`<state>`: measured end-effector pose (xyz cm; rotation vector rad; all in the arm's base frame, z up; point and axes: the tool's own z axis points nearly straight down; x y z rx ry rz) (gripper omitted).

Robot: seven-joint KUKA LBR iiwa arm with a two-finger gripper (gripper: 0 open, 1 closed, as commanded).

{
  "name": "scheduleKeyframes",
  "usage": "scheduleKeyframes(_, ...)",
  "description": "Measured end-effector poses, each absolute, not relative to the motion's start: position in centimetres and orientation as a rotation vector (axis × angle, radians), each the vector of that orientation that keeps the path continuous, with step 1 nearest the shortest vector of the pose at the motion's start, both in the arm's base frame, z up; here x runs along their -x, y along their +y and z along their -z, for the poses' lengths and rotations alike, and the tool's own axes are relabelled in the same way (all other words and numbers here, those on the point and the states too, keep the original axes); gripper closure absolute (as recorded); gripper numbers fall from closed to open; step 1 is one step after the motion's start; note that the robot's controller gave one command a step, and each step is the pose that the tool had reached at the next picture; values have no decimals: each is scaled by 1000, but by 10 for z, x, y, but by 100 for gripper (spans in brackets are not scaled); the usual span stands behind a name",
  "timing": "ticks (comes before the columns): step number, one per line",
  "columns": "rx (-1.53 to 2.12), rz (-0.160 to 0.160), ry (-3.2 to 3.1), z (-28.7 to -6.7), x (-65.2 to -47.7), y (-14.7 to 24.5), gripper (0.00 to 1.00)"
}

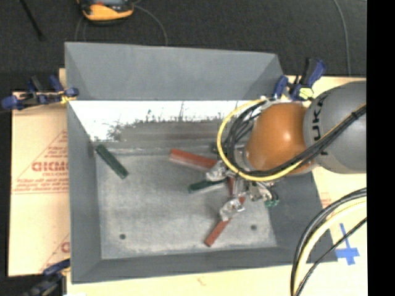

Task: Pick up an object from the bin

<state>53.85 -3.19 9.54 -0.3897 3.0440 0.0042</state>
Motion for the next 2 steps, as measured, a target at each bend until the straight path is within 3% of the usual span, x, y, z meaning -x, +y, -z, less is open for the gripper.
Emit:
scheduleKeyframes(1,401,-6,3104,-91,-525,-36,100)
scheduleKeyframes(2,401,-6,3103,-91,-525,-36,100)
